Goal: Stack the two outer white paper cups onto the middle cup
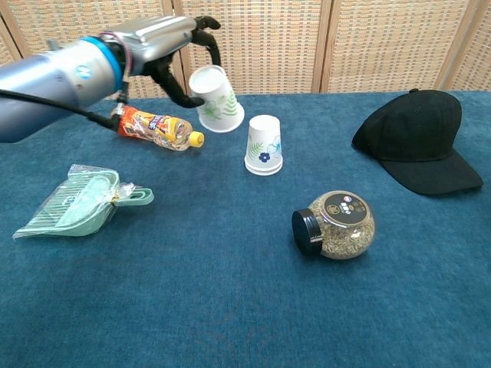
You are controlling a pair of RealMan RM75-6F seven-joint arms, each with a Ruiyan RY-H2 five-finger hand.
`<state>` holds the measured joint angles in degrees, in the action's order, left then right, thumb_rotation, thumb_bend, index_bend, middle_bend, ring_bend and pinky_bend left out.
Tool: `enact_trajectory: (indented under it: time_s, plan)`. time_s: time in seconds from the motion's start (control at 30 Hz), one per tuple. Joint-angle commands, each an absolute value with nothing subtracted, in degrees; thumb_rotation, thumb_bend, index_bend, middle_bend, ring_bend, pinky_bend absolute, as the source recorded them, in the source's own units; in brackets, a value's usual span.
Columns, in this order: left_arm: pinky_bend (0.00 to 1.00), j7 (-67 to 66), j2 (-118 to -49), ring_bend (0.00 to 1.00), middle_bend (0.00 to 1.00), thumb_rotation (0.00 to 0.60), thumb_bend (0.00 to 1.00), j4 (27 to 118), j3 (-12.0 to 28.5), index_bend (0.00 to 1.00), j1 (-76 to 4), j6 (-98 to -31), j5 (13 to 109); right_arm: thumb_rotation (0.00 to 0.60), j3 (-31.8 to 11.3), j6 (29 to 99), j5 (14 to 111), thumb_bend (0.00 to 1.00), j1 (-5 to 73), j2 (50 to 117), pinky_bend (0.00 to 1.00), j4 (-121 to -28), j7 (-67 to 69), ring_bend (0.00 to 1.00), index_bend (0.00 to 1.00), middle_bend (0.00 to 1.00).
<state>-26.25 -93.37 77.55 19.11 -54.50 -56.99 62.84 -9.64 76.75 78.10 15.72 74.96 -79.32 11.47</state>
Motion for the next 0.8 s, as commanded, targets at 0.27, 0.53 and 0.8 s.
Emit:
enact_trajectory:
  time_s: [0.27, 0.53, 0.8]
  plan:
    - [0.0, -24.9, -100.2, 0.0, 0.0, 0.6, 0.33, 68.0, 21.0, 0.37, -60.7, -52.8, 60.3, 0.6, -10.5, 74.1, 76.2, 0.2, 16.2, 75.4, 0.0, -77.1, 13.7, 0.0, 0.25, 0.0]
    - [0.0, -24.8, -103.2, 0.0, 0.0, 0.6, 0.32, 62.1, 21.6, 0.34, -63.7, -52.2, 60.4, 0.6, -10.8, 74.0, 76.1, 0.2, 16.1, 75.2, 0.0, -76.9, 14.7, 0.0, 0.25, 0.0]
    - [0.0, -27.0, -104.1, 0.0, 0.0, 0.6, 0.23, 60.0, 21.3, 0.04, -65.5, -48.7, 57.3, 0.6, -10.8, 73.4, 76.1, 0.2, 16.2, 75.4, 0.0, -76.6, 14.6, 0.0, 0.25, 0.0]
